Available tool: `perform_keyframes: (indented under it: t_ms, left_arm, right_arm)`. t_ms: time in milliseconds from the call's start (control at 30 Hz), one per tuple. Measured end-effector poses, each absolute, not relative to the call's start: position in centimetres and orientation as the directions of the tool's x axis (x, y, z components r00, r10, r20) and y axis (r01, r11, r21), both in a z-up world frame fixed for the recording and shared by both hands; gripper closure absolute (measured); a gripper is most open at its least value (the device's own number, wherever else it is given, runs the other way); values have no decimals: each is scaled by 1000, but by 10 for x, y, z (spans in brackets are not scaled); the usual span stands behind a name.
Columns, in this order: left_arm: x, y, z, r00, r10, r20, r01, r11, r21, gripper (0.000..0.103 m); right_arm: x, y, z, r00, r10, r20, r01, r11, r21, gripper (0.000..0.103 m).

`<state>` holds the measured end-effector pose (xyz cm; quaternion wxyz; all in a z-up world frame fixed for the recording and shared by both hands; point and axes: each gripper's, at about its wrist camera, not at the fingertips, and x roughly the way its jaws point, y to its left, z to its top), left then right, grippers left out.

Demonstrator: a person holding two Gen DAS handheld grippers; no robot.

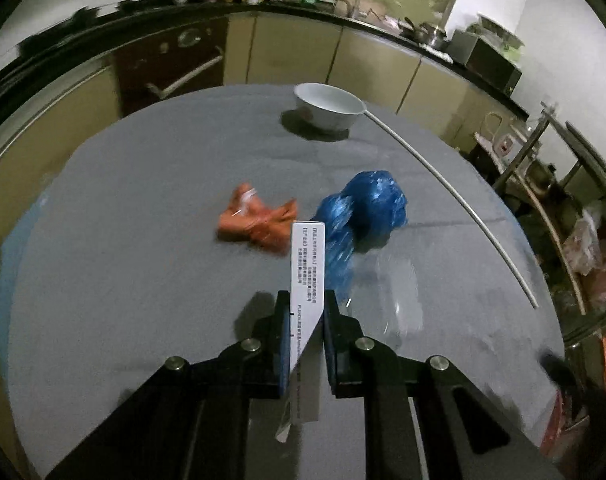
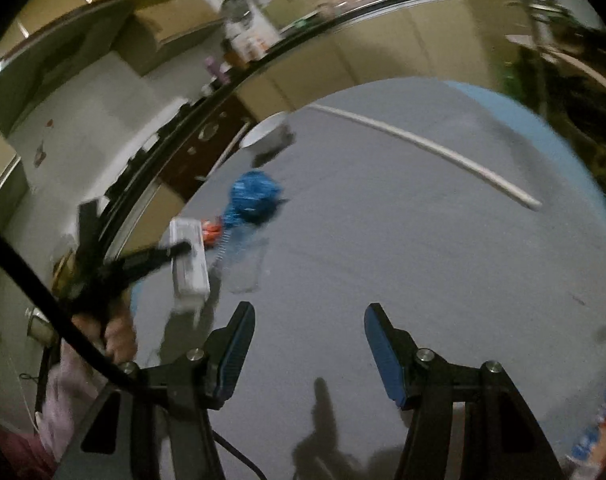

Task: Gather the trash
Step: 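Grasp the thin white box with left while right grasps the clear plastic tray, then lift the white box with left and the clear tray with right toward the basket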

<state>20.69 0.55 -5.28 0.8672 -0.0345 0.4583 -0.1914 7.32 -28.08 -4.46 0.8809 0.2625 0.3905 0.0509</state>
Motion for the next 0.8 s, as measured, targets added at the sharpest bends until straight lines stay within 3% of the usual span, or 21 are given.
perform_keyframes:
  t_ms: [200,600,633,800]
  left_arm:
    - [165,50,-53,541,-312,-781,270,944,-190,88]
    - [141,70,-55,560,-307,-769,225,950,-215,88]
    - [140,69,-54,559,-307,-771,226,950,-214,88]
    - [127,63,-48,548,-334,-767,247,940,-234,88]
  right_arm:
    - [162,-210,-51,623,321,-714,64,888,455,42]
    - [241,-148,-100,507,49,-861,218,959,183,46]
    - [239,-150,-101,502,49,-863,218,959,181,55]
    - [202,-178,-85,548,123,-828,187,946,265,57]
